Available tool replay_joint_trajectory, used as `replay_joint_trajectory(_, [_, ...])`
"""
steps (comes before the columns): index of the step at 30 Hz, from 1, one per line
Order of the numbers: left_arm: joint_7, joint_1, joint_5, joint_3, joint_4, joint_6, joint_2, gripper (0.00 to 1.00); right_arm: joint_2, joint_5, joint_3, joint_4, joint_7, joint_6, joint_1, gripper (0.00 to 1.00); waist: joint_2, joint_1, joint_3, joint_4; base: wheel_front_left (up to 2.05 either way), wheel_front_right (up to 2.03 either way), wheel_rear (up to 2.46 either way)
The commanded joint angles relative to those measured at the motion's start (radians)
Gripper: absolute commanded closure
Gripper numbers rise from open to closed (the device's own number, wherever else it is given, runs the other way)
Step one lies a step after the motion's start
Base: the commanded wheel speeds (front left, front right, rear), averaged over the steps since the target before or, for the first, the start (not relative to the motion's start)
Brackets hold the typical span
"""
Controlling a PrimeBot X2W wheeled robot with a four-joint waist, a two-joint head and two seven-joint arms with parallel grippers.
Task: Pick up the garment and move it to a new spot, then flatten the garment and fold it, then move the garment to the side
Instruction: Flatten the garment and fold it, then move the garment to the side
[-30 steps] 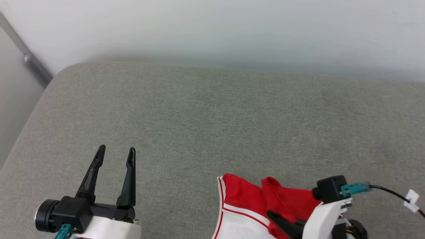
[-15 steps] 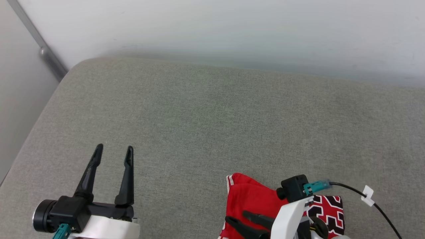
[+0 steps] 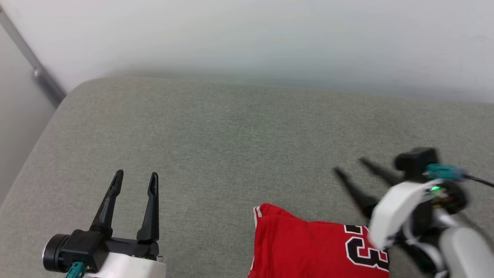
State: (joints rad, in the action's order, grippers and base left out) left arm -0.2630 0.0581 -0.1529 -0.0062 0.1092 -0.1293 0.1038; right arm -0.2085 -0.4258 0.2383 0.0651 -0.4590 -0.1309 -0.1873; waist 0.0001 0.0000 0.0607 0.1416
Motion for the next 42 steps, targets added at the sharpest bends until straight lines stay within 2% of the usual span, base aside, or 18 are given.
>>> replay_joint_trajectory(1, [-0.002,0.01,-0.002,-0.001,0.001,-0.001,-0.003,0.0,-0.03,0.032,-0.017,-0.005,0.031,0.0,-0.012,0.0,-0.0001,0.0,-0.001,-0.008,0.0,0.0,0.0])
replay_joint_trajectory(4, [-0.002,0.009,-0.007,-0.005,0.001,-0.001,-0.003,0.0,-0.116,0.111,-0.072,-0.011,0.142,0.0,-0.01,0.0,-0.0001,0.0,0.0,-0.02,0.0,0.0,0.0])
replay_joint_trajectory(10, [-0.002,0.011,-0.018,-0.014,0.0,-0.001,-0.002,0.0,-0.15,0.141,-0.205,0.013,0.318,0.0,0.078,0.0,-0.0001,0.0,0.009,-0.041,0.0,0.0,0.0])
replay_joint_trajectory(14, [-0.002,0.017,-0.033,-0.025,-0.004,-0.001,-0.005,0.0,-0.11,0.178,-0.282,0.066,0.445,0.0,0.157,0.0,-0.0001,0.0,0.015,-0.048,0.0,0.0,0.0])
replay_joint_trajectory(20, [-0.002,0.036,-0.042,-0.05,0.004,-0.001,0.005,0.0,0.019,0.246,-0.328,0.125,0.595,0.0,0.26,0.0,-0.0001,0.0,0.022,-0.058,0.0,0.0,0.0])
replay_joint_trajectory(22, [-0.002,0.041,-0.049,-0.054,0.007,-0.001,0.004,0.0,0.06,0.262,-0.337,0.136,0.613,0.0,0.289,0.0,-0.0001,0.0,0.021,-0.057,0.0,0.0,0.0])
replay_joint_trajectory(26, [-0.002,0.039,-0.054,-0.062,0.009,-0.001,0.001,0.0,0.103,0.279,-0.339,0.142,0.634,0.0,0.327,0.0,-0.0001,0.0,0.021,-0.055,0.0,0.0,0.0])
replay_joint_trajectory(42, [-0.002,0.018,-0.052,-0.076,0.003,-0.001,0.004,0.0,0.122,0.289,-0.328,0.137,0.632,0.0,0.348,0.0,-0.0001,0.0,0.023,-0.061,0.0,0.0,0.0])
